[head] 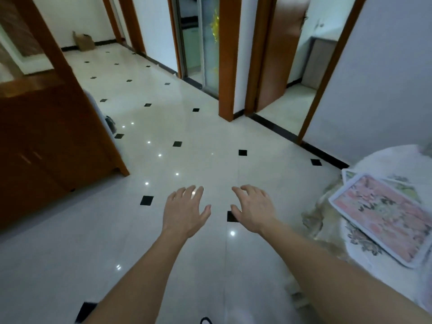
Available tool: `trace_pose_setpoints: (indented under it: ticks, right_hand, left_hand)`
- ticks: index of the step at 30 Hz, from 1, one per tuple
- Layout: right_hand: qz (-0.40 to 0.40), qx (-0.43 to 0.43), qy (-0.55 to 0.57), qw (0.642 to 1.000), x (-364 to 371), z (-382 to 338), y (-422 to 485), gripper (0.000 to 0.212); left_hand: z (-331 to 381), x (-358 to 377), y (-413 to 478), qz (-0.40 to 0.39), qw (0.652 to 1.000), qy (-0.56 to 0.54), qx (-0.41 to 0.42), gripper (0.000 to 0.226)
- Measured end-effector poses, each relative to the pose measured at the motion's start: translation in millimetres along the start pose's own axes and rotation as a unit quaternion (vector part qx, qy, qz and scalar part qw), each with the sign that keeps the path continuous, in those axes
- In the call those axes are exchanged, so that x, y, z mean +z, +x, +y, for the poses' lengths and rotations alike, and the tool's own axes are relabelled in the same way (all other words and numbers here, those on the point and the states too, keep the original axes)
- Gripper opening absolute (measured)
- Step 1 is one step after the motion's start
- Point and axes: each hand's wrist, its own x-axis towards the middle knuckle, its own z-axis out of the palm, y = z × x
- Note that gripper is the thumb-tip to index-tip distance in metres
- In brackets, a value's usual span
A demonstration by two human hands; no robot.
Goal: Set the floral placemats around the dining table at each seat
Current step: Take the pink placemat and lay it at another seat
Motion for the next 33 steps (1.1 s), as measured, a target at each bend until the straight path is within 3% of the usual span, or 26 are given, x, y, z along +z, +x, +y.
trace_pose_setpoints:
  ticks: [6,15,27,33]
  right_hand:
    - [0.009,0.125,-0.010,0.992,-10,57,17,0.056]
    - [0.036,0.290,-0.005,0.956,-11,174,23,0.055]
    - [0.057,0.493,0.085,0.864,20,339,37,0.050]
    - [0.064,0.580,0.090,0.807,19,382,-2,0.048]
  left_hand:
    - [33,14,85,-0.011,0.993,-0.041,0.112,0.066]
    - [147,43,196,-0.029,0.958,-0.048,0.281,0.063]
    - [326,98,330,-0.089,0.897,-0.029,0.433,0.062]
    - [409,117,346,-0.107,0.857,-0.069,0.500,0.059]
